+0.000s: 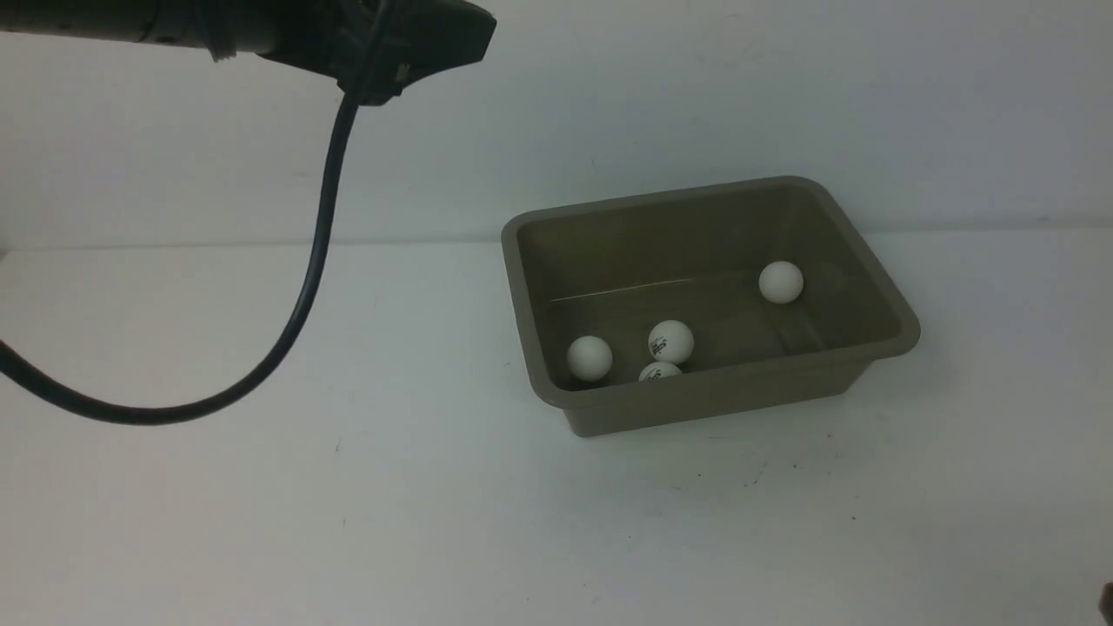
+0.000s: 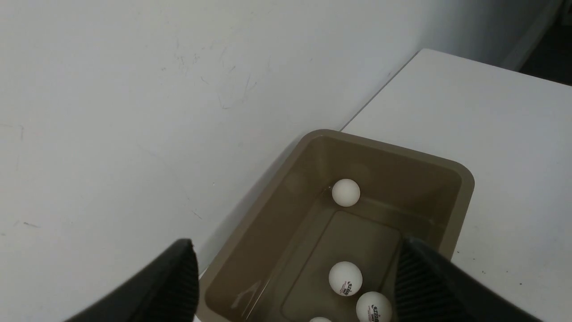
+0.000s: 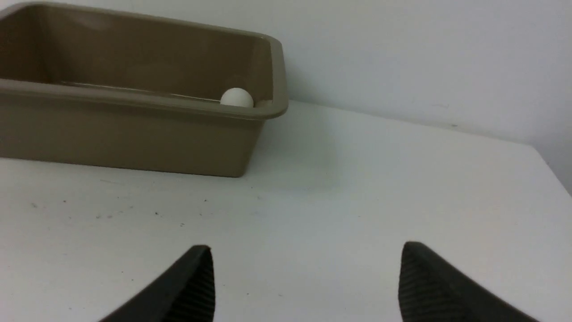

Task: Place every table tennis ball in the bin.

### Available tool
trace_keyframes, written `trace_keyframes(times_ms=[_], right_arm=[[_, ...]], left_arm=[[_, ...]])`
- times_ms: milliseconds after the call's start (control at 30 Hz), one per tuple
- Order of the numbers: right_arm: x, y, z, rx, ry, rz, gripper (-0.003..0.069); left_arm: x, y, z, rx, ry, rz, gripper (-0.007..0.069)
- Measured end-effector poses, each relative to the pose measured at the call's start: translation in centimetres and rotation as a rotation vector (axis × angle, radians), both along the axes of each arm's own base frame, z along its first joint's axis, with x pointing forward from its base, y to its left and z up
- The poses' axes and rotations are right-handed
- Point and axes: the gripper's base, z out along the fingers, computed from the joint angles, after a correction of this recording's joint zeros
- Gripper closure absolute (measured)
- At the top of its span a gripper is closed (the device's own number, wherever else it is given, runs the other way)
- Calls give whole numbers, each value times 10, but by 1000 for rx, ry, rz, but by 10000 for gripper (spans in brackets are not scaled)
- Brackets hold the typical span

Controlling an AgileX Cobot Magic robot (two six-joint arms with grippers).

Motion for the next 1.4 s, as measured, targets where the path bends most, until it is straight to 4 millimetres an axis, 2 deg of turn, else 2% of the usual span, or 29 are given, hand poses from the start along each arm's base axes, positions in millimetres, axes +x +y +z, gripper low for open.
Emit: trace_keyframes(times_ms=[733, 1000, 1200, 1300, 1400], right_arm=[[0, 2, 0, 66, 2, 5, 158], [0, 2, 0, 66, 3, 5, 158], [0, 2, 0, 66, 3, 5, 158], [0, 2, 0, 66, 3, 5, 158], [0, 2, 0, 66, 3, 5, 158]], left_arm=[[-3, -3, 0, -30, 33, -29, 93], [-11, -13, 3, -169, 133, -138, 93], [-9, -17, 3, -250, 173, -164, 93], [-8, -17, 3, -244, 152, -162, 93], [1, -14, -2, -164, 56, -125, 93]])
